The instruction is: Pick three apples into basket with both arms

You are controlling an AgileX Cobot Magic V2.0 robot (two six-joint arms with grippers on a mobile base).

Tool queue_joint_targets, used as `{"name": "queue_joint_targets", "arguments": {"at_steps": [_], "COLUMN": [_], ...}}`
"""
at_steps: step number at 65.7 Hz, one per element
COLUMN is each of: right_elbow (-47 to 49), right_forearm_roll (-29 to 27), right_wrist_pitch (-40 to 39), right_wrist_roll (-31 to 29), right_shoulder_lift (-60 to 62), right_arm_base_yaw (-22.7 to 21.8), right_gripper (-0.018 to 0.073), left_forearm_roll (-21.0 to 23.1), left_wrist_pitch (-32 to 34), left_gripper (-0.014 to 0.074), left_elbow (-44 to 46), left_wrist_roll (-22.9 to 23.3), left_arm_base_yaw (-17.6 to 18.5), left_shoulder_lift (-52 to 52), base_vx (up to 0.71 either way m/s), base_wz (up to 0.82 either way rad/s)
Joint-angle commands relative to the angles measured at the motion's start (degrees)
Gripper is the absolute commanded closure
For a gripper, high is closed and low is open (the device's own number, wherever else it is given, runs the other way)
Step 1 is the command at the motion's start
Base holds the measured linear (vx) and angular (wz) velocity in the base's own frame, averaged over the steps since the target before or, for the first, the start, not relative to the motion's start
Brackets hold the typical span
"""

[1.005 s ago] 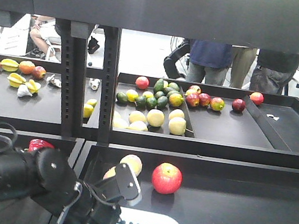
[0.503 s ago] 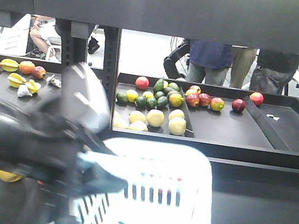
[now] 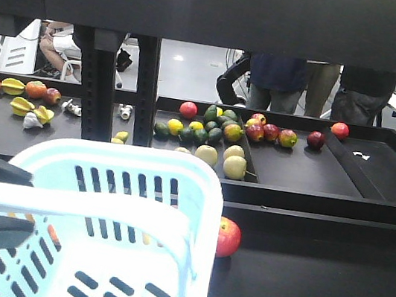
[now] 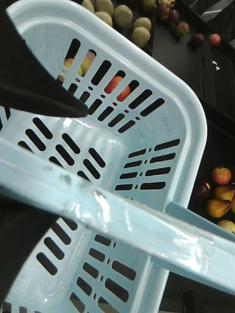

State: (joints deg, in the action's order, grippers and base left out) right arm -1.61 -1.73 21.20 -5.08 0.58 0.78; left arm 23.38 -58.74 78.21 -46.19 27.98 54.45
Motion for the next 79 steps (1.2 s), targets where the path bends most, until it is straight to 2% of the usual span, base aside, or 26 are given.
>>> {"name": "queue_joint_targets", "arguments": {"at_steps": [1, 79], "right_elbow": [0.0, 0.0], "right_forearm_roll": [0.2, 0.2], "right_wrist_pitch": [-3.9, -3.9], "right_wrist_roll": [-0.2, -0.2], "right_shoulder_lift": [-0.1, -0.1], "right_arm_base_yaw": [-0.4, -0.4], "right_gripper": [0.0564, 0.0564], "left_forearm_roll": [1.7, 1.3], "left_wrist_pitch": [4.6, 3.2], "left_gripper": [0.0604, 0.0604], "left_elbow": [1.7, 1.7], "left_wrist_roll": [1.0, 1.0], "left_arm_base_yaw": [0.3, 0.3], "left_shoulder_lift": [-2.2, -3.4], "base_vx": [0.00, 0.00], "base_wz": [0.00, 0.00]}}
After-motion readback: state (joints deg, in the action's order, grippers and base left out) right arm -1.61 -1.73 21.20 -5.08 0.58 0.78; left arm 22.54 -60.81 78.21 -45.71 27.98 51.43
